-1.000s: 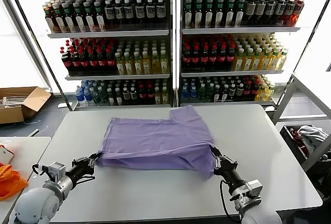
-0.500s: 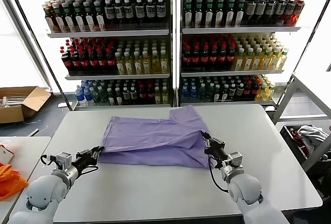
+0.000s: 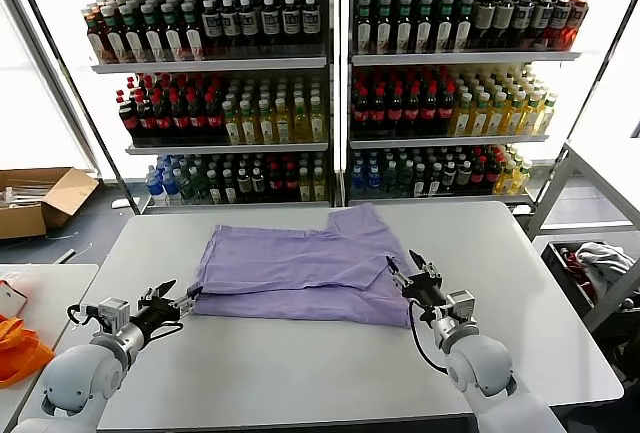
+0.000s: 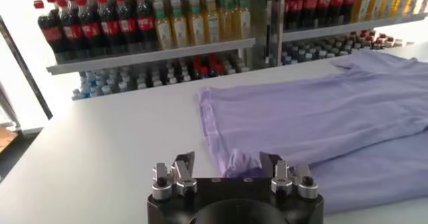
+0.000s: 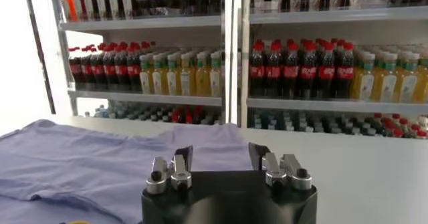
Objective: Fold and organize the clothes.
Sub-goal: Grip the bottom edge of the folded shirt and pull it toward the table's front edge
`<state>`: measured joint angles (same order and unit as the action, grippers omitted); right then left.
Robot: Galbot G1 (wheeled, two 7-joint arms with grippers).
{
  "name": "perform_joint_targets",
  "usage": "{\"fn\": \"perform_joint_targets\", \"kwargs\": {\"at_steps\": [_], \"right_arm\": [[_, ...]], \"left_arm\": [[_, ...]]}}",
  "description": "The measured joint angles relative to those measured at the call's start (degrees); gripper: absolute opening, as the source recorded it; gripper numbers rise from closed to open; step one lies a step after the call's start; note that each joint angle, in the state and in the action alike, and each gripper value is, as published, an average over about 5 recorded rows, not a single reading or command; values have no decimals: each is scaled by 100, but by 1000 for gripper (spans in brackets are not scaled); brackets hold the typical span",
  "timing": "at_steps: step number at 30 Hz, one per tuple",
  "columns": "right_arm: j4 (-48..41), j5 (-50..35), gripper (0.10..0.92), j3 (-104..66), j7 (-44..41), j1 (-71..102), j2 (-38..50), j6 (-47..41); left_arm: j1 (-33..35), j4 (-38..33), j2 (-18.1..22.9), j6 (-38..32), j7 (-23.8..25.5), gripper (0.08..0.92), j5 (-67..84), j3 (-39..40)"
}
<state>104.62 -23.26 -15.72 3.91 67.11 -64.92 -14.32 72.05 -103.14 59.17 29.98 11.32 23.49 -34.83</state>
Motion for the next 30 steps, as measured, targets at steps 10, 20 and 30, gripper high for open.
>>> {"fn": "perform_joint_targets", "kwargs": {"at_steps": [10,20,30], "right_arm": [[440,197,815,-22,340,725,-152,-228],[438,201,551,-67,430,983,-259,-300],[412,195,265,-49,408,1074,-292,-312]], "left_arm": [[48,51,158,-22,-48,822,-19,74],[30,348,152,-137,39,625,2,103],[148,444,116,-221,130,357,13,90]]}}
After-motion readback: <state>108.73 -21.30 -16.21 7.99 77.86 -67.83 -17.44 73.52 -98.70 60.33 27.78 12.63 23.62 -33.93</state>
